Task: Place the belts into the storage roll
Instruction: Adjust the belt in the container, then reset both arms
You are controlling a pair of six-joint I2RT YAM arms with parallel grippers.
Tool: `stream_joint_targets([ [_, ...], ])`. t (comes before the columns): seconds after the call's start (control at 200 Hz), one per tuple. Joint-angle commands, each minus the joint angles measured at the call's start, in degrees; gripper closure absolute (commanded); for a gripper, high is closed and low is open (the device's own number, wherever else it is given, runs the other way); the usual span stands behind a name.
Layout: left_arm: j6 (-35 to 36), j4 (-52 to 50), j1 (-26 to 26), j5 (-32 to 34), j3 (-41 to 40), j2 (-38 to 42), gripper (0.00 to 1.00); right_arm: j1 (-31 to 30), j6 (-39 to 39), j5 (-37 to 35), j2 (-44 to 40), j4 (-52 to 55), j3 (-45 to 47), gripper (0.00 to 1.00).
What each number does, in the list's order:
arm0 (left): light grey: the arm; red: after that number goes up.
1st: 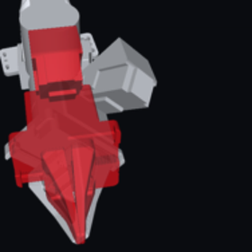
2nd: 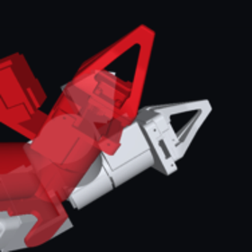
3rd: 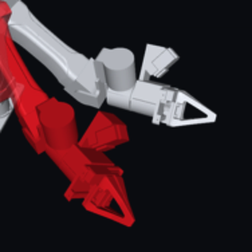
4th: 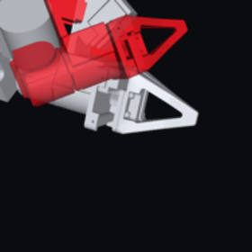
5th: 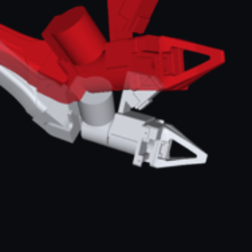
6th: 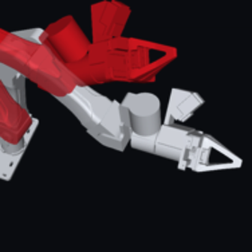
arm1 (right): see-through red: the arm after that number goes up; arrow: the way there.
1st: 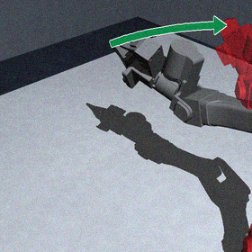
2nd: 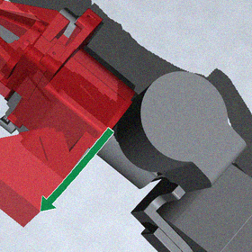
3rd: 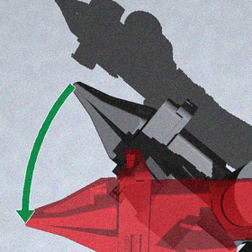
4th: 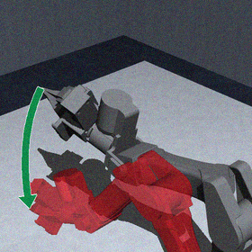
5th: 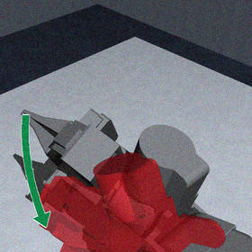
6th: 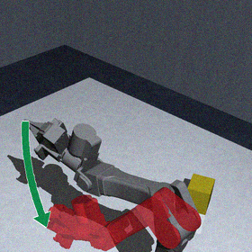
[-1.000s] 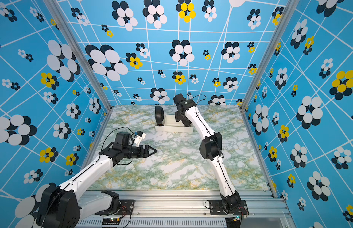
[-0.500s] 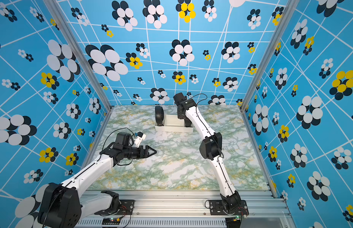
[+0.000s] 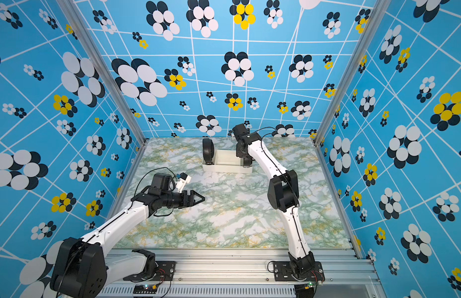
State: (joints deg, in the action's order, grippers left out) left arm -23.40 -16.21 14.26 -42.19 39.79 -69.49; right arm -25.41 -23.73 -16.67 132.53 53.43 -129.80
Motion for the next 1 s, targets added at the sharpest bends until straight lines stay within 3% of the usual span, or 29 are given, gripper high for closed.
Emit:
stream_joint_targets([
  [0.0, -0.3, 0.6, 0.2, -0.6, -0.4, -0.4, 0.11, 1.8, -1.9, 3.6, -1.1, -0.9, 4.5, 0.44],
  [0.195, -0.5, 1.1, 0.5, -0.6, 0.3, -1.0, 0.11, 2.2, 0.4, 4.4, -2.7, -1.4, 3.2, 0.16],
  [0.345, -0.3, 1.4, 0.7, -0.8, 1.1, -2.0, 0.11, 2.2, 1.5, 5.6, -4.1, -0.9, 1.2, 0.05],
  [0.45, 0.5, 1.2, 0.6, -0.2, 2.2, -2.3, 0.11, 2.2, 1.6, 6.3, -7.5, -2.5, 4.0, 0.02],
  [0.59, 2.2, -0.2, 0.6, 2.6, 3.7, -1.0, 0.11, 2.6, 2.3, 6.3, -18.8, -9.8, 14.4, 0.01],
  [0.804, 5.2, -4.5, -1.5, 13.6, 5.9, 5.0, 0.07, 6.0, 6.9, 8.3, -36.8, -26.0, 39.2, 0.01],
  [0.874, 5.7, -5.8, -1.8, 22.3, 6.1, 7.9, 0.0, 8.1, 11.8, 14.8, -42.2, -31.9, 48.7, 0.01],
  [0.994, 8.9, -5.3, -2.1, 35.8, 5.4, 11.7, 0.01, 11.4, 15.0, 18.2, -48.6, -35.9, 59.7, 0.02],
])
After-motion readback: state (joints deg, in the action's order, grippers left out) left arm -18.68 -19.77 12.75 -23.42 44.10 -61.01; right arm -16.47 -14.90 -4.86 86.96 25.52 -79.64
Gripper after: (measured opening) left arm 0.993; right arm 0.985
